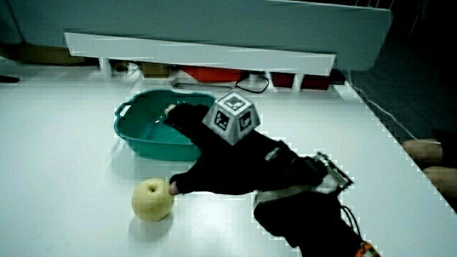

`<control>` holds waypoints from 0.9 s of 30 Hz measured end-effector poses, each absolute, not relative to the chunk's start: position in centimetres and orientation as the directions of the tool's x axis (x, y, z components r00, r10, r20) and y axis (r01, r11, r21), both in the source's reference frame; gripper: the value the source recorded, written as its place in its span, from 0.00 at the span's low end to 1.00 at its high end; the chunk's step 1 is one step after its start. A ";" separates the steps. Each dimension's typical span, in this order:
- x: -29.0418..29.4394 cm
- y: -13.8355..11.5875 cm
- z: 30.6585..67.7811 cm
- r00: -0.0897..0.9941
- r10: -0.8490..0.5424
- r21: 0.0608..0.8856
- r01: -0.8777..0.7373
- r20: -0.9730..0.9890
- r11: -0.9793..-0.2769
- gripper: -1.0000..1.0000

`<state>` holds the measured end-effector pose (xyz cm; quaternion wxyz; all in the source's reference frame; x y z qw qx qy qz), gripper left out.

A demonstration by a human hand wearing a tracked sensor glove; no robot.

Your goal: Pick pear from desk

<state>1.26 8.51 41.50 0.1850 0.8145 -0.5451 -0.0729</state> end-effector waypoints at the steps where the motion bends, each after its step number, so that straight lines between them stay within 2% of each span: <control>1: 1.2 8.5 41.6 0.396 -0.915 0.385 -0.859 0.078 -0.338 0.70; 8: 0.7 8.8 41.8 0.405 -0.914 0.377 -0.852 0.033 -0.363 0.80; 23: 0.4 8.6 42.2 0.396 -0.916 0.341 -0.872 0.068 -0.352 1.00; 27: 0.3 8.4 42.3 0.401 -0.912 0.342 -0.872 0.089 -0.350 1.00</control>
